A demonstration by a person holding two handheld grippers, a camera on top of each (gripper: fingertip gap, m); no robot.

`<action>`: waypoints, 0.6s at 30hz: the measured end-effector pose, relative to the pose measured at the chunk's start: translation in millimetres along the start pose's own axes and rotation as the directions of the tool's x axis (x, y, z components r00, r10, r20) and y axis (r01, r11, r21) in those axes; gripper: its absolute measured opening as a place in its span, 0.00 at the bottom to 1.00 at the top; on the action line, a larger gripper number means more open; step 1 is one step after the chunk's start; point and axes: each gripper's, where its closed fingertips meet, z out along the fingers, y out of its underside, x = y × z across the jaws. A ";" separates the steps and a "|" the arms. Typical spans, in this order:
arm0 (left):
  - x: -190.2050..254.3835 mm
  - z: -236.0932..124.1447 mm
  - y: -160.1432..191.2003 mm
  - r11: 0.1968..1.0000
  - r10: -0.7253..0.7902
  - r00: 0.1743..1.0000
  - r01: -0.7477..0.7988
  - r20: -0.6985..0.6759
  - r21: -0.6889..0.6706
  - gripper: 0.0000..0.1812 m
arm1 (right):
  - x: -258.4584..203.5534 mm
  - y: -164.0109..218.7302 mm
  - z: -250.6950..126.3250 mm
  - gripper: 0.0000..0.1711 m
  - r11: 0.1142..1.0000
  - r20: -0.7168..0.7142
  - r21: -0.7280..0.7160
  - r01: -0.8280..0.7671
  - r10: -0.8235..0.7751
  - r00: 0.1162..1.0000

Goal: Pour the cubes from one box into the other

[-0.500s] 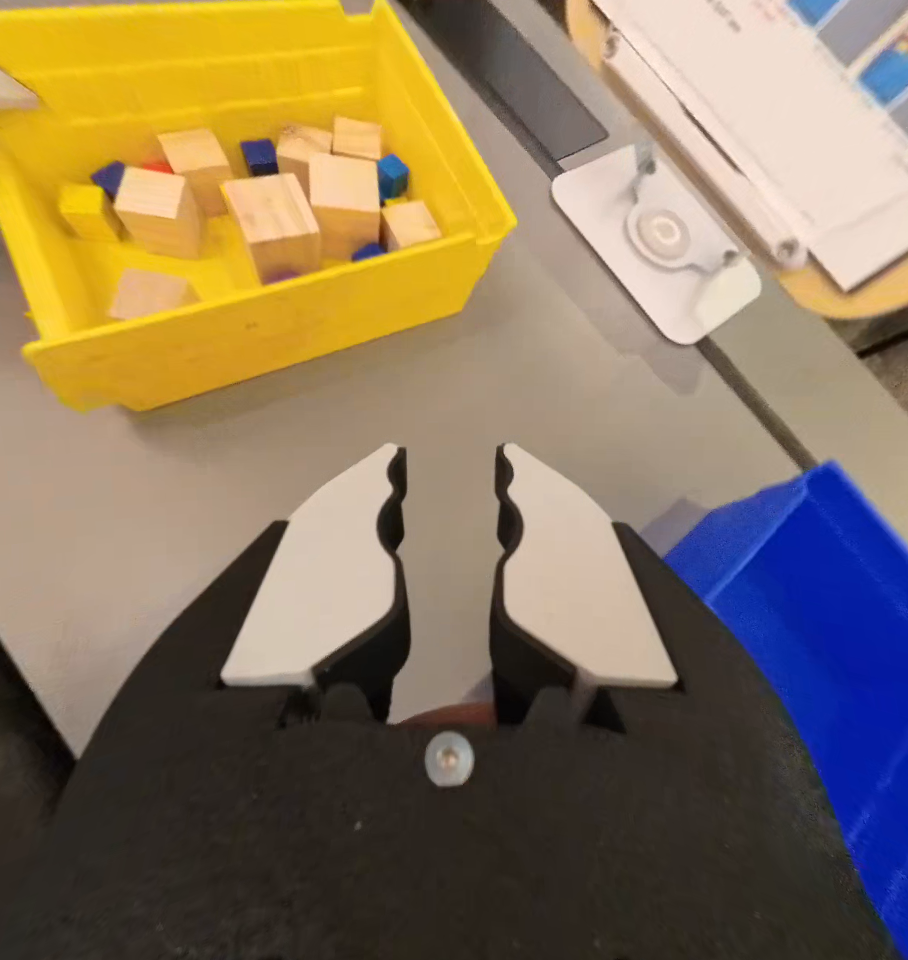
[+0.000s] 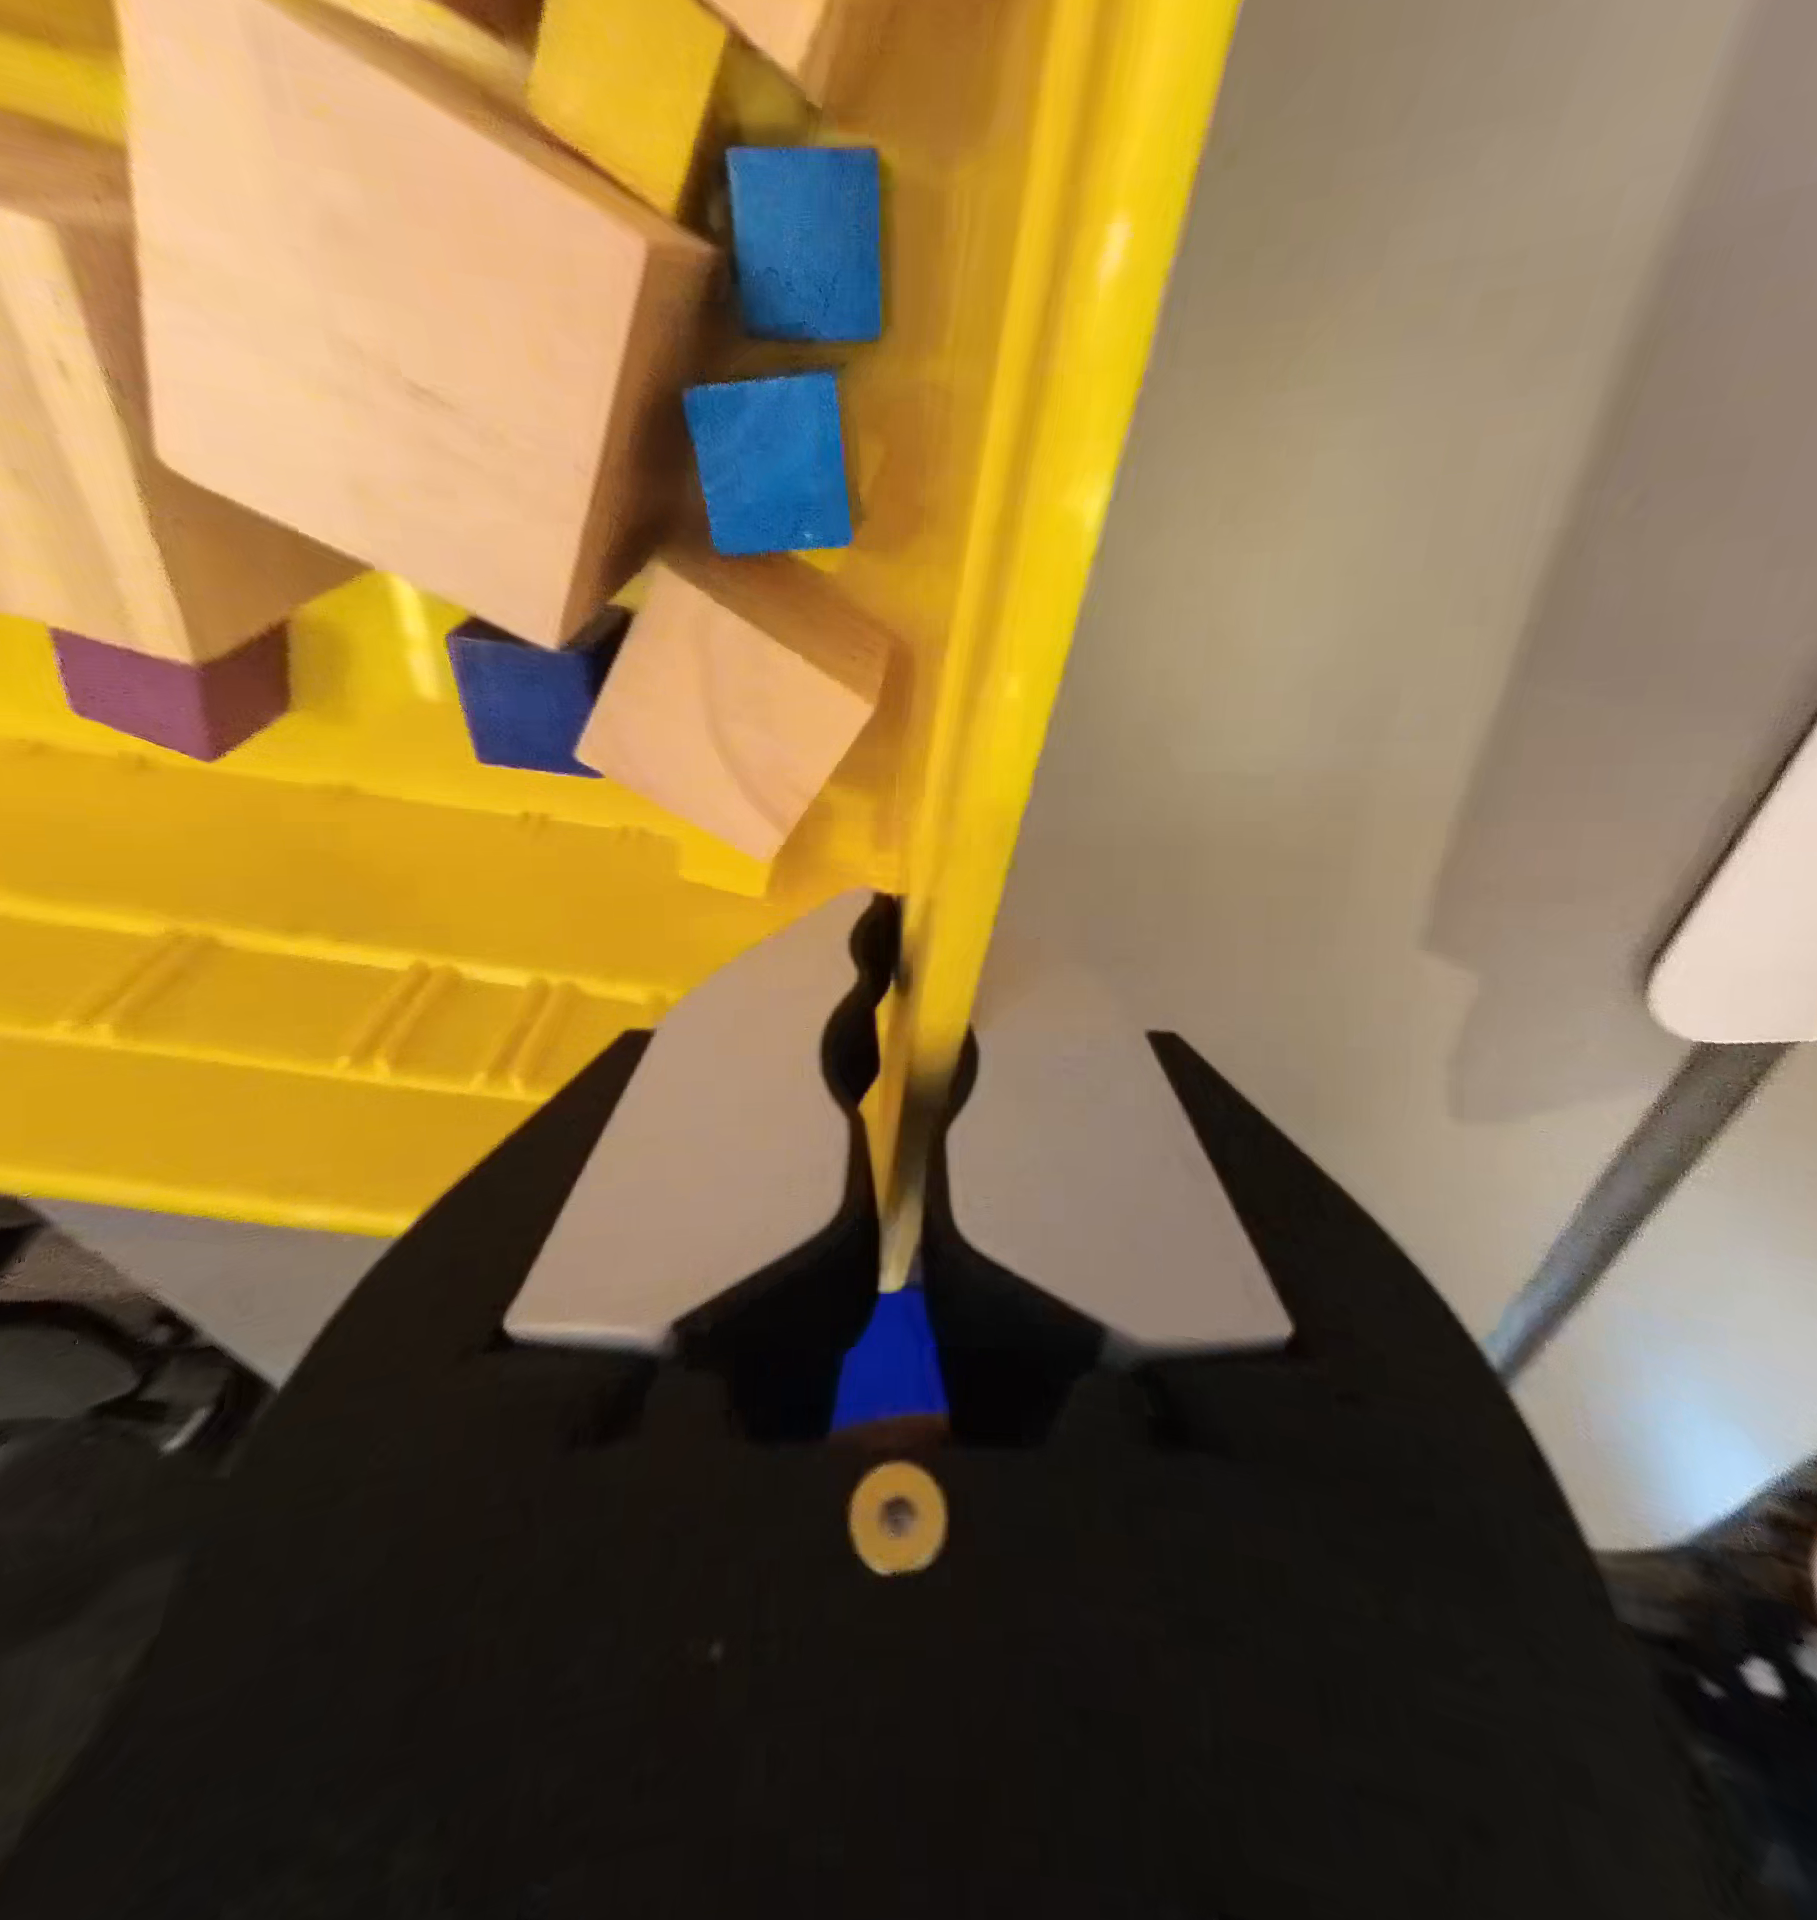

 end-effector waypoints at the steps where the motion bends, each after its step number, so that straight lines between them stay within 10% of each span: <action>1: 1.7 0.8 -0.9 1.000 0.009 1.000 -0.009 0.007 -0.004 0.02 | 2.2 0.4 -2.1 0.01 1.000 -0.029 -0.001 0.017 -0.017 0.999; 7: 36.5 3.4 -40.0 0.994 0.101 0.995 -0.100 -0.009 0.037 0.02 | 8.1 44.2 -47.5 0.01 0.991 -0.059 0.113 -0.064 0.071 0.996; 18: 204.5 70.0 -182.9 0.954 0.266 0.945 -0.228 -0.193 0.195 0.02 | 37.1 282.3 -178.8 0.01 0.924 -0.276 0.170 -0.342 0.377 0.884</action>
